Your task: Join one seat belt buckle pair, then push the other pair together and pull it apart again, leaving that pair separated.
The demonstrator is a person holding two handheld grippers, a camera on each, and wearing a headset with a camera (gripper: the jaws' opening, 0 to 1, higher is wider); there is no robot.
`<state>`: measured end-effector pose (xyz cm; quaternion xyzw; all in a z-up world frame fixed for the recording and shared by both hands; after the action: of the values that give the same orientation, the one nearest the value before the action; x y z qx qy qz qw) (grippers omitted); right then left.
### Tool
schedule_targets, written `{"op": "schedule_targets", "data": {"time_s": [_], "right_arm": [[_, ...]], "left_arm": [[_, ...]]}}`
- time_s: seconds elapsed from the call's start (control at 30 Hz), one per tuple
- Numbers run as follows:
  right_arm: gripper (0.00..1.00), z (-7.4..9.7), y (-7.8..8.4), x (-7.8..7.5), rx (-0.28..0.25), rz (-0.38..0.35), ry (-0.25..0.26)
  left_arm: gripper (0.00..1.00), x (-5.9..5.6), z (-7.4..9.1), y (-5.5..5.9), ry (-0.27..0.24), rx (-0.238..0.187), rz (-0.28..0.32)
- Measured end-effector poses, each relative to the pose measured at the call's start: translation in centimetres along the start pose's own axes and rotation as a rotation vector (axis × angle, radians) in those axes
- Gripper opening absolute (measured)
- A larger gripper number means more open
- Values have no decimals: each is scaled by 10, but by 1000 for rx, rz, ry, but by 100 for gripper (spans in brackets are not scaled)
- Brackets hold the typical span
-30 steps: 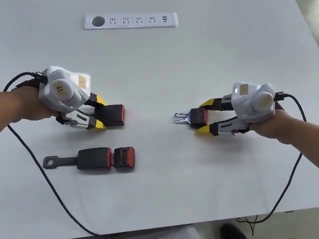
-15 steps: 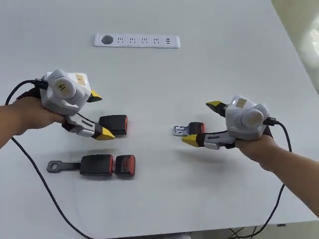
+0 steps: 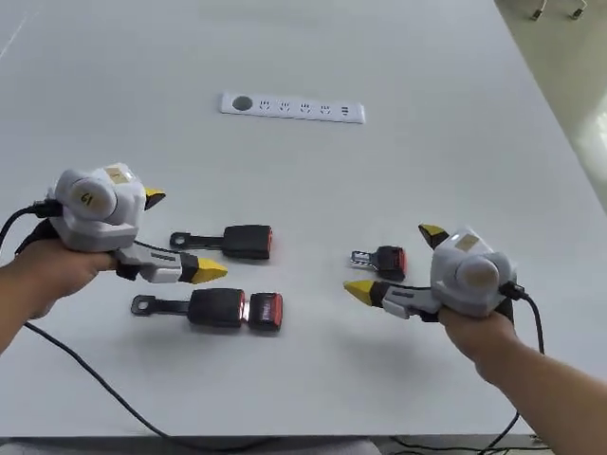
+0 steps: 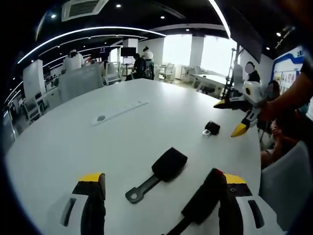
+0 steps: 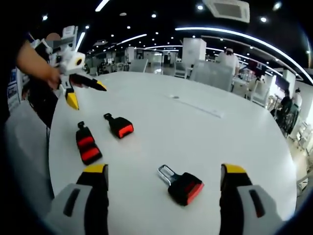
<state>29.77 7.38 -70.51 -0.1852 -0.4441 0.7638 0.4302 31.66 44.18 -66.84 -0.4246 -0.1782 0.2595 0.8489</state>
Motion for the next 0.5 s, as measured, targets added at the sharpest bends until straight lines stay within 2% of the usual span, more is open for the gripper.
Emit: {"op": "schedule_targets", "data": {"time_s": [0.17, 0.33, 0.5], "right_arm": [[98, 13, 0, 17, -19, 9, 2], [98, 28, 3, 33, -34, 6, 14], [99, 43, 11, 50, -22, 35, 19]], "left_arm": [[100, -10, 28, 9, -34, -36, 42], [100, -20, 52, 19, -25, -40, 26], [100, -29, 68, 29, -22, -56, 14]]}}
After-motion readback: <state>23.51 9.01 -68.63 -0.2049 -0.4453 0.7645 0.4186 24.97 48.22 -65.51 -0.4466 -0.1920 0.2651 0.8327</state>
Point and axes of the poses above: the centre of the closed fingertips' face, and the gripper's own axes: z roughly backward along the fingers, x roughly to its left, y roughly out of its underside, the point moved 10 cm from there along z, roughly backward along the fingers, and after that the axes turned 11 degrees about -z, right-handed, at the moved point
